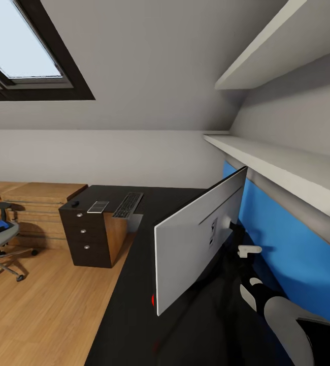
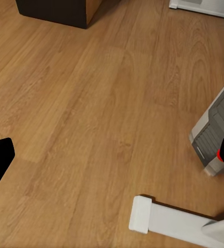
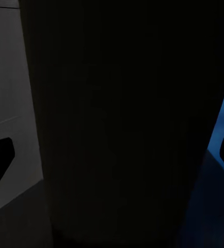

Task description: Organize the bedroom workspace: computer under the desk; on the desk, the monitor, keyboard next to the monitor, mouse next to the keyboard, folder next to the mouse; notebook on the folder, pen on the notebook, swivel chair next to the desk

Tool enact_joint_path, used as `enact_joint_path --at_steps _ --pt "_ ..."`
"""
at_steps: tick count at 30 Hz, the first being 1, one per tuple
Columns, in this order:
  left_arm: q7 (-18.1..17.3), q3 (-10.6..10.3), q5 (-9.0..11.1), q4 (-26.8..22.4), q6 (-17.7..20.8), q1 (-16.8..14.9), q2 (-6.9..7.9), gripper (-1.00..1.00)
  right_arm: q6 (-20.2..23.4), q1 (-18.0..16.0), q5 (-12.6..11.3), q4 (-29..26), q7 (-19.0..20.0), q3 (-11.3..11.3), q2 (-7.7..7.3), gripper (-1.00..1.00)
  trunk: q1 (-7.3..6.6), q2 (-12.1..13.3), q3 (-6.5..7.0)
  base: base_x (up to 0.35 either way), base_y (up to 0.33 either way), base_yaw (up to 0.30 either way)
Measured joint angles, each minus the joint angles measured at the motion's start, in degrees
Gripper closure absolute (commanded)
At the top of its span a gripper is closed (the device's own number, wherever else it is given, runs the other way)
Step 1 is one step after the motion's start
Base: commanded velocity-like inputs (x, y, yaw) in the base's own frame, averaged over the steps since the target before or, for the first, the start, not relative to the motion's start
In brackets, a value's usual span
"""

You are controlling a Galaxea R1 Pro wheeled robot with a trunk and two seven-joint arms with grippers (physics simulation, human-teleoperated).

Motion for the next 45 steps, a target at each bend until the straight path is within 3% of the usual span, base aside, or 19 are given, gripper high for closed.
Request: enact_joint_path --at_steps 12,31,45 --pt "0.0 0.0 0.0 0.0 0.0 0.0 0.0 -1.0 0.0 0.0 0.0 0.0 0.0 -0.02 0.01 -1.0 0.02 0.0 0.0 -0.077 0.0 0.0" --pt "0.0 0.0 0.0 0.0 0.0 0.0 0.0 -1.0 -0.04 0.0 0.06 0.03 0.0 0.0 0.19 -1.0 0.04 0.0 0.0 -0.315 0.0 0.0" --pt "0.01 0.07 0.0 0.0 -0.01 0.0 0.08 -1.0 -0.11 0.01 0.31 1.52 0.0 0.13 1.6 -1.0 0.02 0.01 0.0 -0.288 0.153 0.0"
